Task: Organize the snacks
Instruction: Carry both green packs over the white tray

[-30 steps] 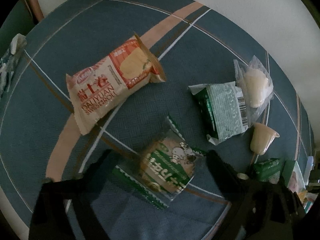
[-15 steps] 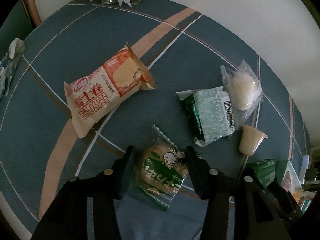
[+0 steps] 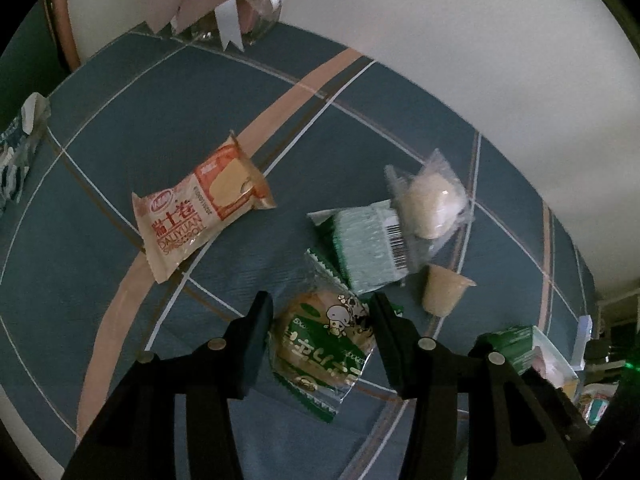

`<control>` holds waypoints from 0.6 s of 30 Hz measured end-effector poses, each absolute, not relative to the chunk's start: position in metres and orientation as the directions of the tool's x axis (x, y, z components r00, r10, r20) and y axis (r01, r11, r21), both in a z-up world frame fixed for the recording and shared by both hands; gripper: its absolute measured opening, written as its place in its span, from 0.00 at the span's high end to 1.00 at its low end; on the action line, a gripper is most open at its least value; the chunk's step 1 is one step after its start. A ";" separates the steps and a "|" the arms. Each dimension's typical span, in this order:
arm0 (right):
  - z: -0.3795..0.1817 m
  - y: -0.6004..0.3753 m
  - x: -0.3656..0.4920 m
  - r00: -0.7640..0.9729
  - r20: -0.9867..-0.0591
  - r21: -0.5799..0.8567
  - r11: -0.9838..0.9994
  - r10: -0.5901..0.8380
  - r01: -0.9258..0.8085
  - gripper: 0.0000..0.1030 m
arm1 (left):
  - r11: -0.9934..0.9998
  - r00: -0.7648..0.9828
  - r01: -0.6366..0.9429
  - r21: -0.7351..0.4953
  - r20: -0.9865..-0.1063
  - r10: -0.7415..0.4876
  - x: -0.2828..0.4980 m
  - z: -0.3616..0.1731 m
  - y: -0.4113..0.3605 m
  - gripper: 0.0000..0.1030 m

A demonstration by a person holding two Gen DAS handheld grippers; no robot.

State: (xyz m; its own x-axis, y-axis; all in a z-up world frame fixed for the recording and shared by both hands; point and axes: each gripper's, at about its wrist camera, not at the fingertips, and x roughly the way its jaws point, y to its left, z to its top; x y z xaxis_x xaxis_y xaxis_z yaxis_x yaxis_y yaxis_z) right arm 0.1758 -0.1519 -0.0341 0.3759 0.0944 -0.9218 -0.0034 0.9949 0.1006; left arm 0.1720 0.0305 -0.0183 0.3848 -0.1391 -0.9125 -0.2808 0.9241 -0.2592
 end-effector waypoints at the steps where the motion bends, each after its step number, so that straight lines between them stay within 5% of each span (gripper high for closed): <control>1: -0.033 -0.154 0.174 0.372 -0.924 0.101 0.995 0.093 0.001 0.30 | 0.924 0.389 -0.279 -0.263 -0.910 -0.142 0.170 -0.015 0.027 0.50; 18: -0.001 -0.216 0.149 0.391 -0.915 0.161 0.978 0.098 0.130 0.30 | 0.922 0.452 -0.125 -0.367 -0.848 -0.276 0.151 0.034 -0.046 0.50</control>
State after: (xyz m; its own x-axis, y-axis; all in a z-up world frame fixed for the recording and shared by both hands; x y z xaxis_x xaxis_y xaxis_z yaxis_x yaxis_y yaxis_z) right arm 0.1492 -0.2162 -0.0015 0.3908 0.0982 -0.9152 0.1304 0.9783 0.1607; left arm 0.1510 -0.0462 0.0344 0.4523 -0.2762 -0.8480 -0.1247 0.9219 -0.3668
